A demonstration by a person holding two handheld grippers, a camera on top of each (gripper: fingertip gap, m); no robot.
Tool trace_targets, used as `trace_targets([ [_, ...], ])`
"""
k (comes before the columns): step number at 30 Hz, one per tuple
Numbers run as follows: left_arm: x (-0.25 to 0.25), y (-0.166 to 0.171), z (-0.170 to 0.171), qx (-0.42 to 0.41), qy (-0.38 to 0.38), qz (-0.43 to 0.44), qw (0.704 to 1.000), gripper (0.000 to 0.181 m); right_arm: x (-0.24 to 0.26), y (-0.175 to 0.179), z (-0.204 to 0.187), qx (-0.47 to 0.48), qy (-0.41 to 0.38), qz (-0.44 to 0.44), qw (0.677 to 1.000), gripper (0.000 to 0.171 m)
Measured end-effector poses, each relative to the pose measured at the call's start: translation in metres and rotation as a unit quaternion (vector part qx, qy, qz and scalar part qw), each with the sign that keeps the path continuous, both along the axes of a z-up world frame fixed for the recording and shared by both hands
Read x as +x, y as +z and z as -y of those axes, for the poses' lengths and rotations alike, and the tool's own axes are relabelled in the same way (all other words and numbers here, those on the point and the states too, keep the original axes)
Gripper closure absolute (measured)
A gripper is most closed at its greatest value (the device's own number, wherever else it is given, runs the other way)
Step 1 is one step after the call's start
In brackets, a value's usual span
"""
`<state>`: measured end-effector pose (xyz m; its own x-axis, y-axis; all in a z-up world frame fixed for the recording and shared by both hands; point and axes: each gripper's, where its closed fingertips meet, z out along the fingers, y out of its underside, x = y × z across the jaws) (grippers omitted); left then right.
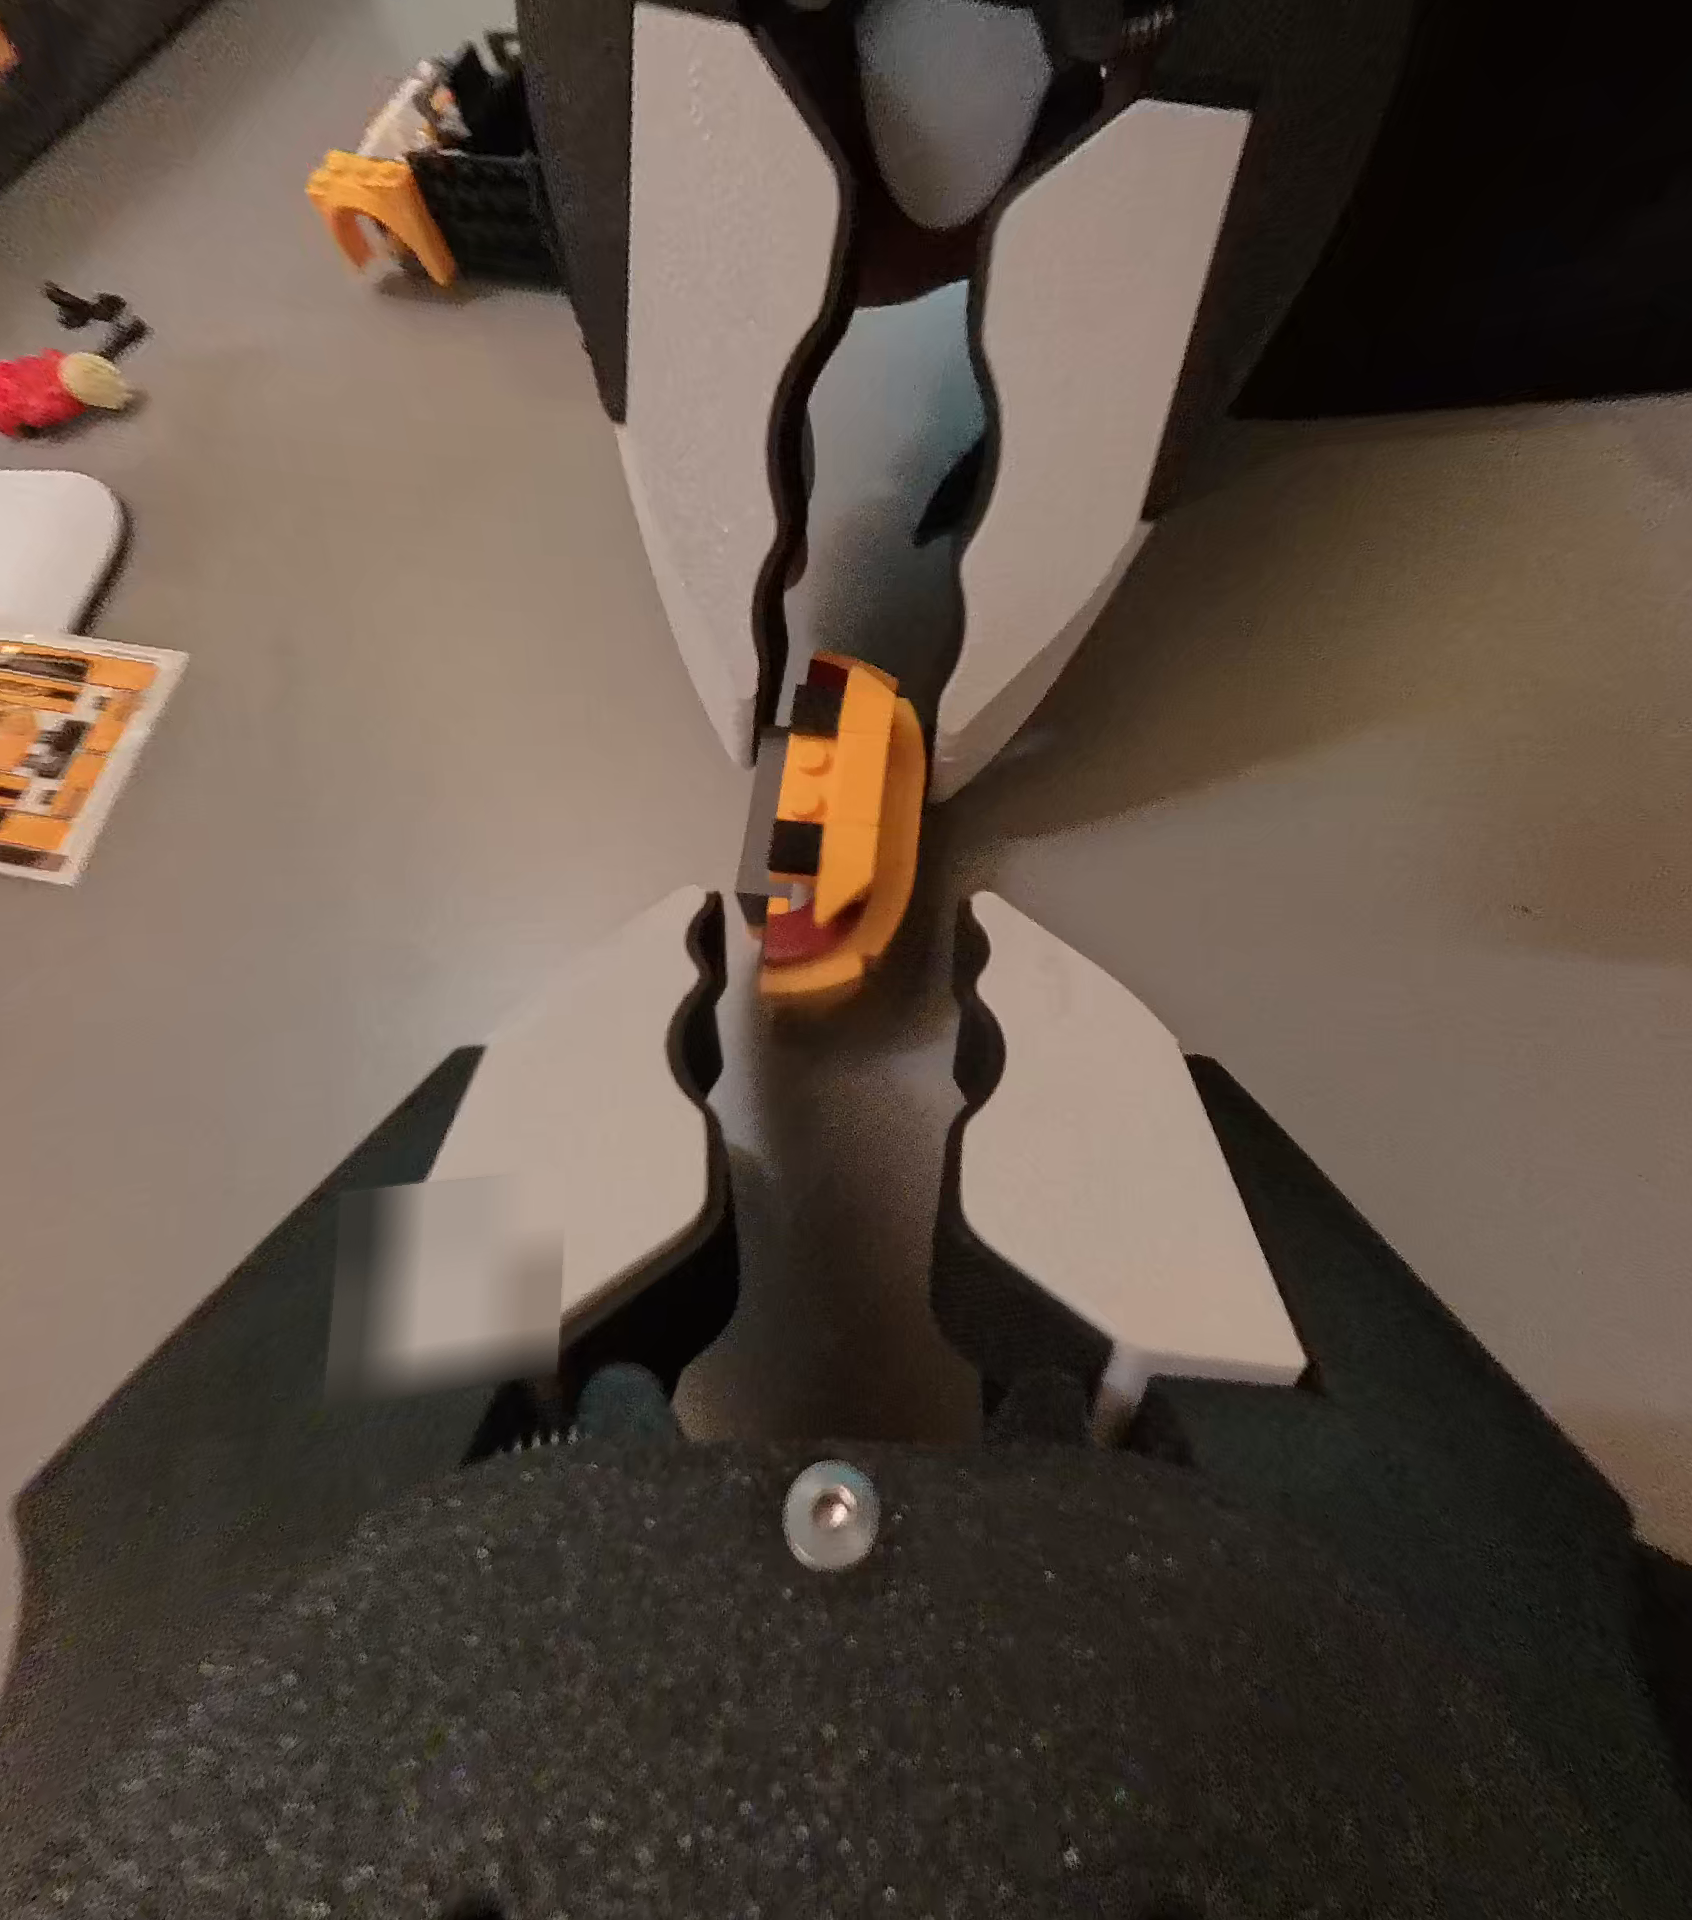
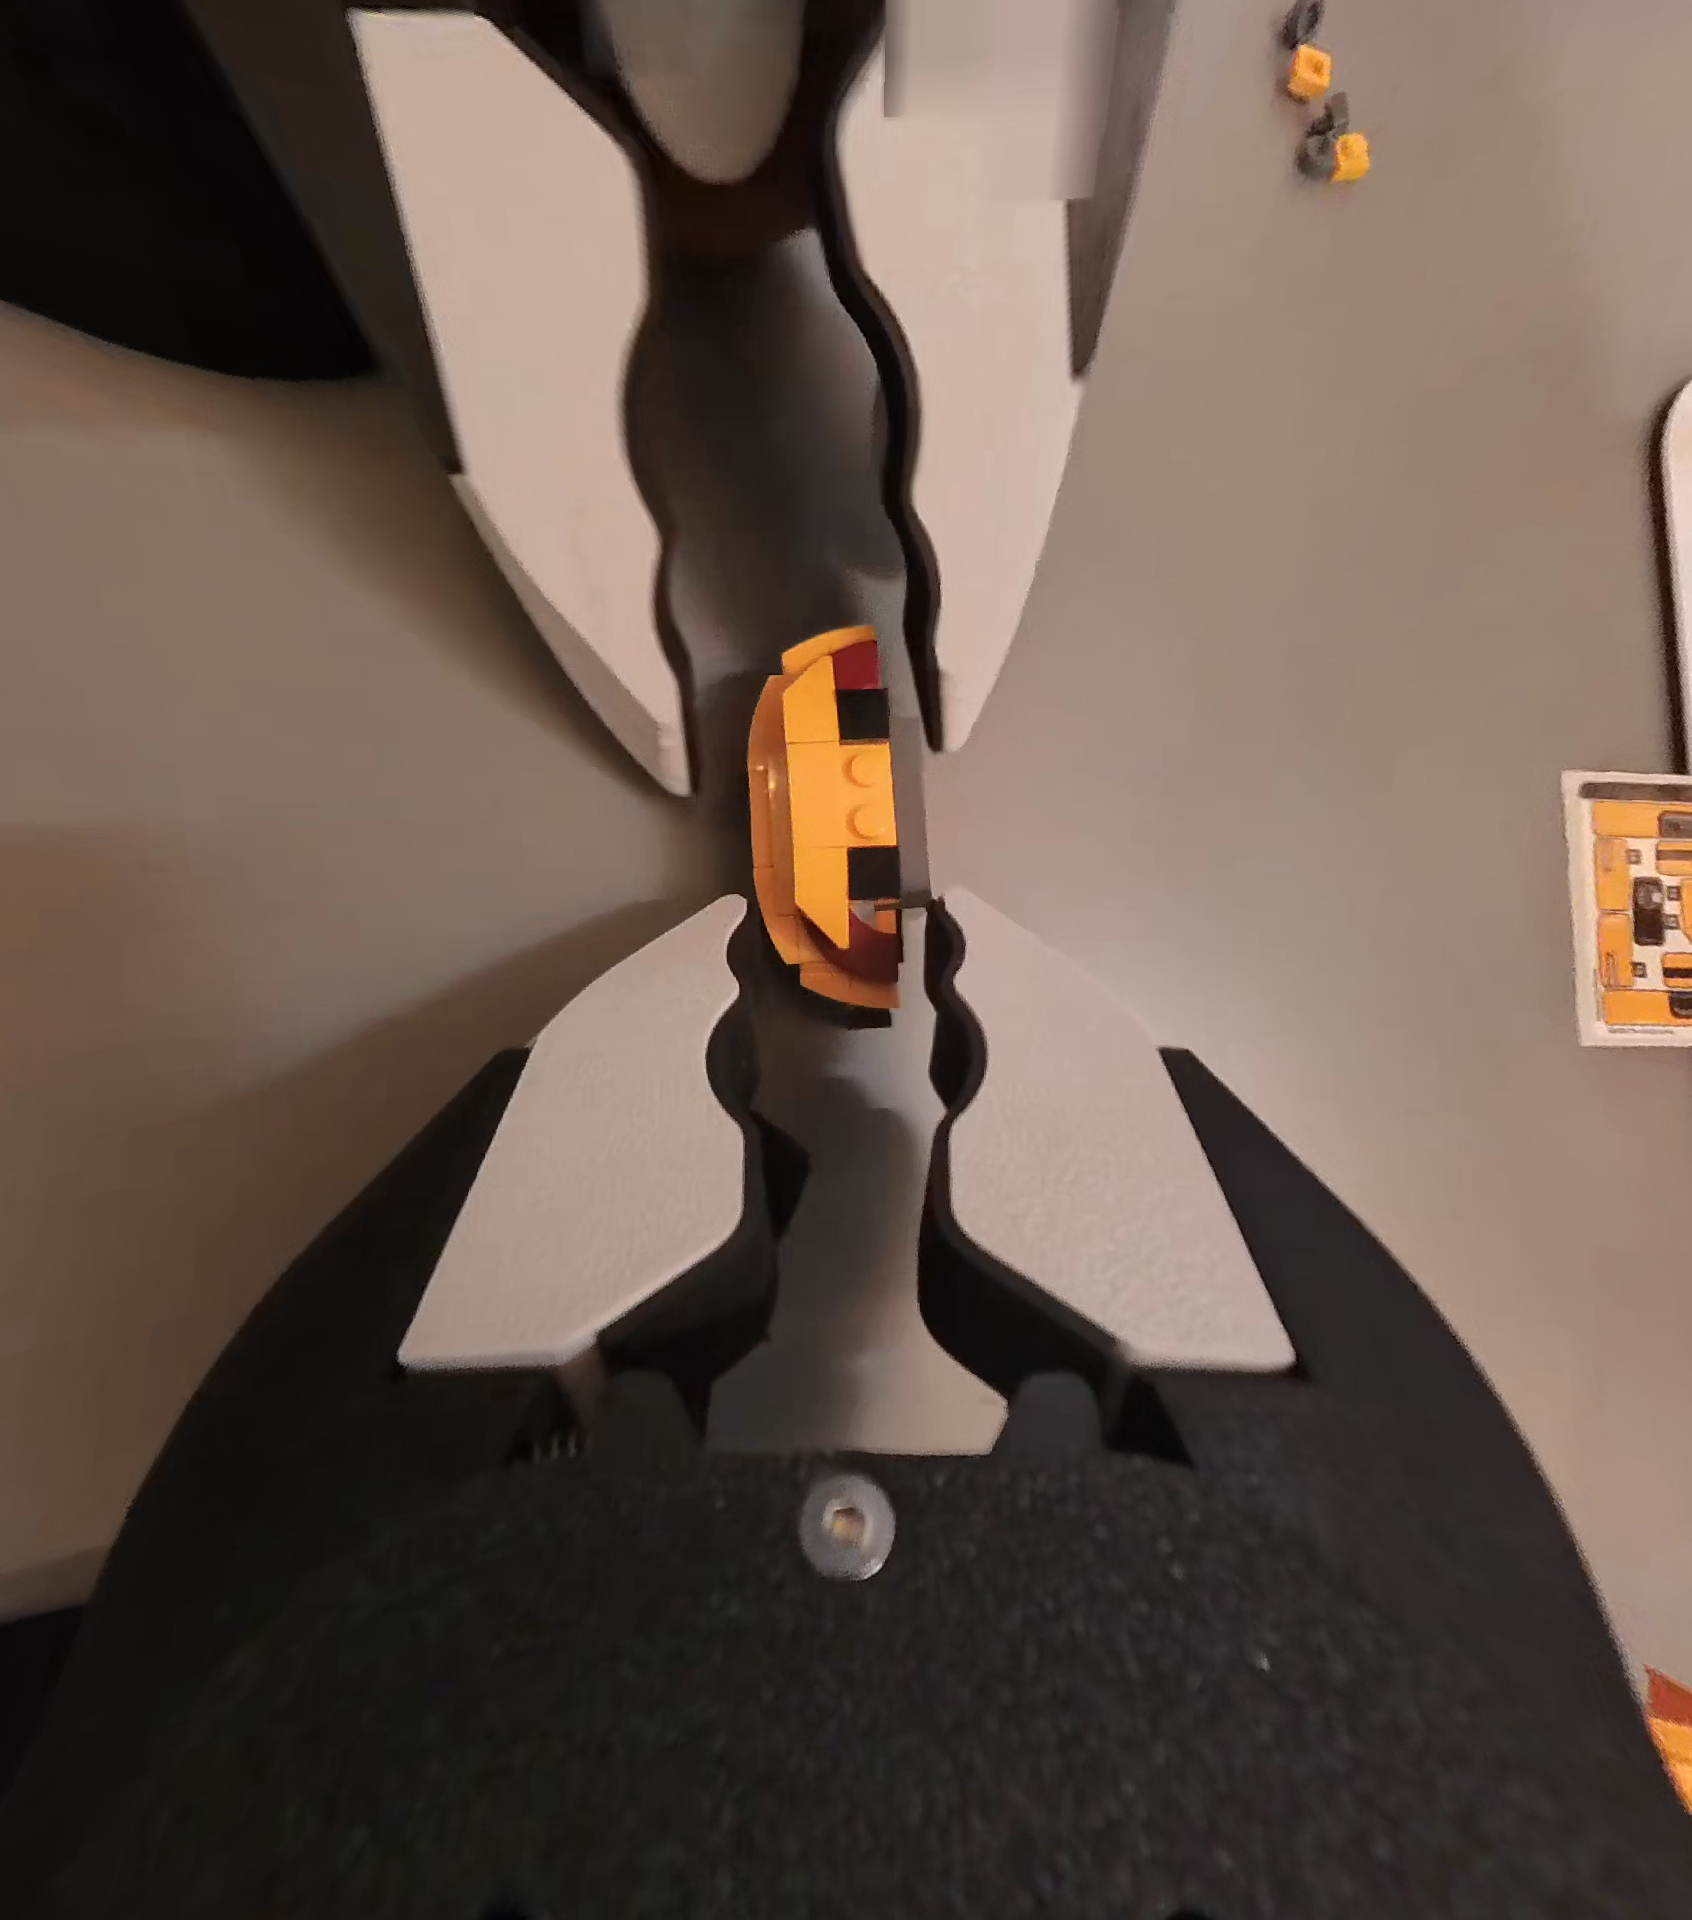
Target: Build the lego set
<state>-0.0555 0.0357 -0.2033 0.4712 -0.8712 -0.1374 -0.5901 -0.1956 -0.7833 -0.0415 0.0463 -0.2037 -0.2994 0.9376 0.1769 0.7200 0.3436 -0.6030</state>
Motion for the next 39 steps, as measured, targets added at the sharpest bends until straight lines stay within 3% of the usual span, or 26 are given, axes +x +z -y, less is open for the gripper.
trace_targets([
  [4, -0.005, 0.004, -0.008, 0.009, 0.018, 0.011, 1.000, 0.142, -0.006, -0.001, -0.005, -0.065, -0.001, 0.000, 0.998, 0.142],
  [9, -0.006, -0.005, -0.011, -0.073, 0.023, 0.016, 0.997, 0.149, -0.011, 0.003, -0.002, -0.148, 0.020, -0.005, 0.989, 0.142],
  [13, -0.001, 0.007, -0.007, -0.207, 0.014, 0.123, 0.970, 0.149, -0.011, 0.023, -0.005, -0.183, 0.024, -0.047, 0.982, 0.140],
  [16, 0.000, 0.014, -0.006, -0.303, 0.012, 0.197, 0.933, 0.149, -0.009, 0.049, -0.006, -0.138, 0.039, -0.109, 0.984, 0.137],
  [21, 0.002, 0.015, -0.001, -0.339, 0.005, 0.202, 0.919, 0.149, -0.011, 0.048, 0.001, 0.055, 0.063, -0.093, 0.992, 0.131],
  [39, 0.004, 0.002, 0.007, -0.286, 0.011, 0.111, 0.952, 0.150, -0.015, 0.020, 0.010, 0.187, 0.047, -0.023, 0.981, 0.146],
])
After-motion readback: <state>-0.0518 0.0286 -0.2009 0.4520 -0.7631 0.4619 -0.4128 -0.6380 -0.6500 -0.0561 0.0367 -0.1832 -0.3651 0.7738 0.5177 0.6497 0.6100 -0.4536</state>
